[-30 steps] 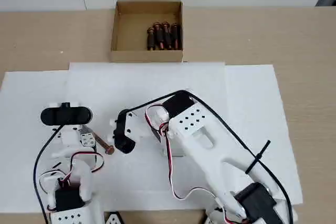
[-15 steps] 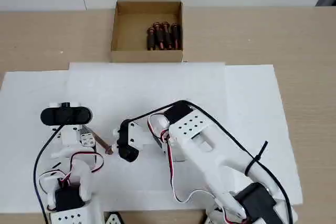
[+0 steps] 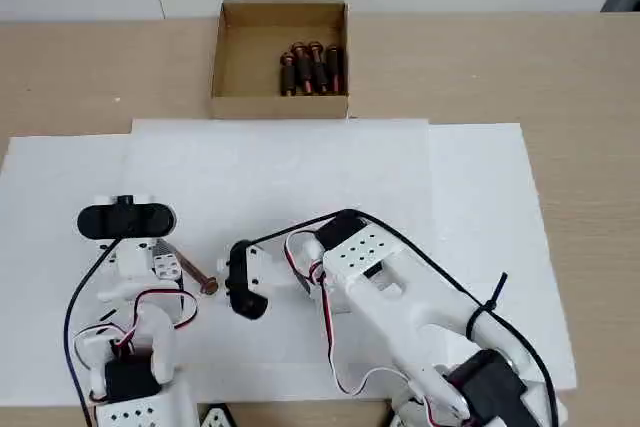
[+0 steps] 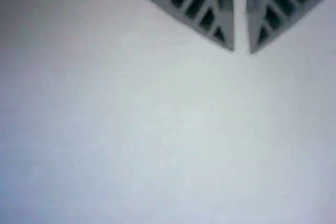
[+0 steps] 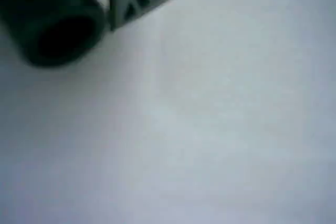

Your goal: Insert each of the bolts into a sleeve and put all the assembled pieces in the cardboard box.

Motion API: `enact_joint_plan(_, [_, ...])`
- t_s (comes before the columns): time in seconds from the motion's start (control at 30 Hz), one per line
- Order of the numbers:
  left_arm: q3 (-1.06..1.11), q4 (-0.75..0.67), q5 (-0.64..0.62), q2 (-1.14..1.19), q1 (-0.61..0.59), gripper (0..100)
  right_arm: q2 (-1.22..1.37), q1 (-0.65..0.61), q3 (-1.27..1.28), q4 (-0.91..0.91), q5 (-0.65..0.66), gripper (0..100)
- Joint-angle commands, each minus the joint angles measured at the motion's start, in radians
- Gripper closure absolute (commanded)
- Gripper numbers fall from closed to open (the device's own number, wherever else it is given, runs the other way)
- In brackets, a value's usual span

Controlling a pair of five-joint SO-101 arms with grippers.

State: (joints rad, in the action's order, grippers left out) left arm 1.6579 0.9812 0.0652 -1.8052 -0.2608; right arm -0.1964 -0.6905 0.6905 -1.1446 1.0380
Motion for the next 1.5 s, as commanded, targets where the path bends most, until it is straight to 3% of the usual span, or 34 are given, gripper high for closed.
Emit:
enact_joint_plan(0.0, [-0.004, -0.003, 0.002, -0.011, -0.003, 99, -0.008, -0.012, 0.002, 0.008, 0.006, 93.0])
enact_joint_plan(0.43, [-0.004, -0.003, 0.003, -0.011, -0.002, 99, 0.004, 0.074, -0.032, -0.005, -0.006, 98.7])
enact_joint_plan(1.03, [-0.022, 0.005, 0.003, -0.009, -0.002, 99, -0.225, 0.366, -0.600, -0.329, -0.361, 99.2])
enact_joint_plan(1.23, [-0.252, 0.166, 0.011, -0.006, 0.005, 99, -0.246, 0.544, -0.713, -0.452, -0.505, 99.2])
enact_joint_plan(1.47, [-0.490, 0.290, 0.061, 0.140, 0.005, 99, -0.248, 0.684, -0.715, -0.504, -0.535, 99.2])
